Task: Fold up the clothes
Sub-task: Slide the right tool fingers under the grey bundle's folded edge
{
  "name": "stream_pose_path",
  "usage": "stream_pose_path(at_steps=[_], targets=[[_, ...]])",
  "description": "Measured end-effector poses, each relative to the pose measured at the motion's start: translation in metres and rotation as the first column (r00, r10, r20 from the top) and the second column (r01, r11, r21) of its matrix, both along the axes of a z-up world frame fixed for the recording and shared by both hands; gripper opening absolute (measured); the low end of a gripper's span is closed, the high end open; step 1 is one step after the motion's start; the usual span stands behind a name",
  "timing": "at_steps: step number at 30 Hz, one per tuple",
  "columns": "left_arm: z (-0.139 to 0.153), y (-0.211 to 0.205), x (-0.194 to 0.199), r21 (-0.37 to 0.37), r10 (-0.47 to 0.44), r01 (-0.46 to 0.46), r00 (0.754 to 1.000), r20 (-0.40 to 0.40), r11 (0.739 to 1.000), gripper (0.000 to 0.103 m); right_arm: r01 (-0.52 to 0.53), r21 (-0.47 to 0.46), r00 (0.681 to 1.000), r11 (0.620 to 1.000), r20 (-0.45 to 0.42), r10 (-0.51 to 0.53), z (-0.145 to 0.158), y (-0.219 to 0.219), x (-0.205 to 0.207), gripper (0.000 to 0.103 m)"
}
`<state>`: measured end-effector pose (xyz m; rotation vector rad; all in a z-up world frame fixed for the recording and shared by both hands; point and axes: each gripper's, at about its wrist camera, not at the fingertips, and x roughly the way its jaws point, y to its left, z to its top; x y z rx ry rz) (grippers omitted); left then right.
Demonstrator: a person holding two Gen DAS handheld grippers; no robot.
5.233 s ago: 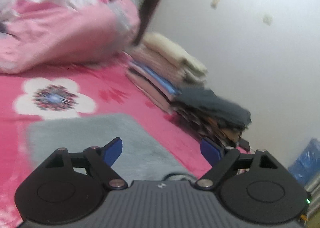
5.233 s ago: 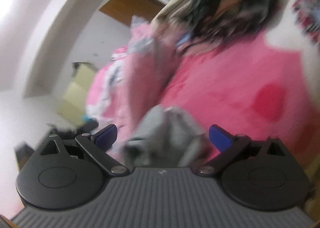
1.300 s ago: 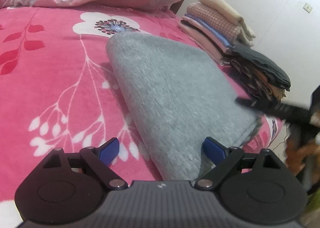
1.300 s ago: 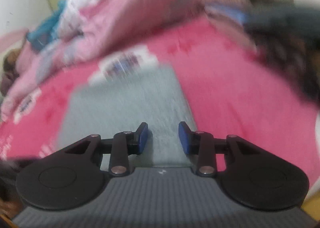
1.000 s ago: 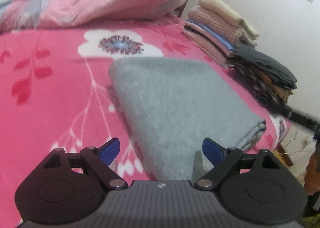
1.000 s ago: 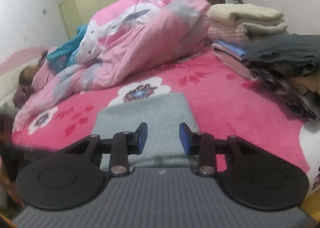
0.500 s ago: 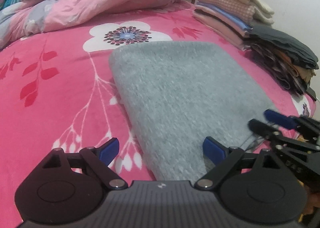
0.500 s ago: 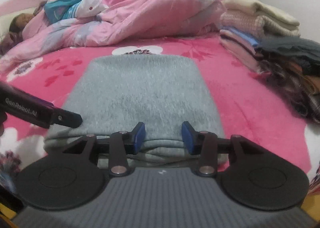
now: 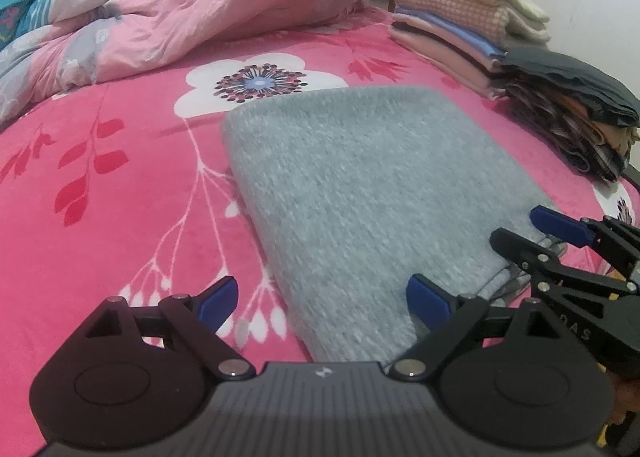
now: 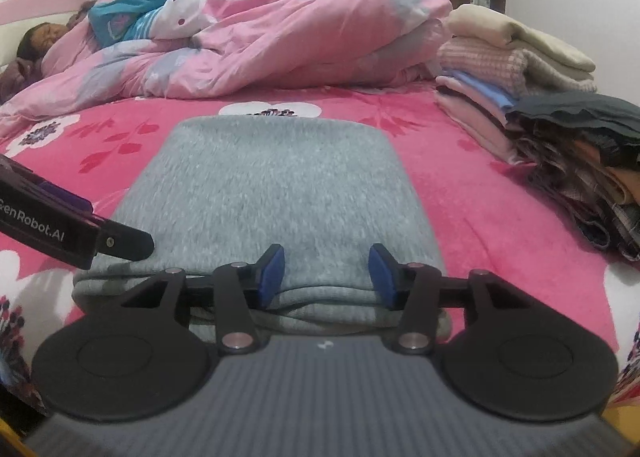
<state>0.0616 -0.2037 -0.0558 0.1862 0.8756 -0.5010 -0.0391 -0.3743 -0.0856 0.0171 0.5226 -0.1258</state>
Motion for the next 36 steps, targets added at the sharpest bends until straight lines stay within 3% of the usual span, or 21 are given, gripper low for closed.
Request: stream_pose_path(at_steps=[31,36], targets=[[0.003,-0.007,-0.007,0.049,0.004,-0.006,0.999,0.046,0.999,0.093,-0.009,0.005,0.999,1.000,0.040,0.008,-0.004,-0.004,-0.002,0.049],[0.021,0.013,-0.017,-0.058,0.051,-0.043,0.987,0.151,0.997,0.090,-0.008,0.005,0.999,1.000,0.043,0.008,-0.004,-0.003,-0.002,0.049]])
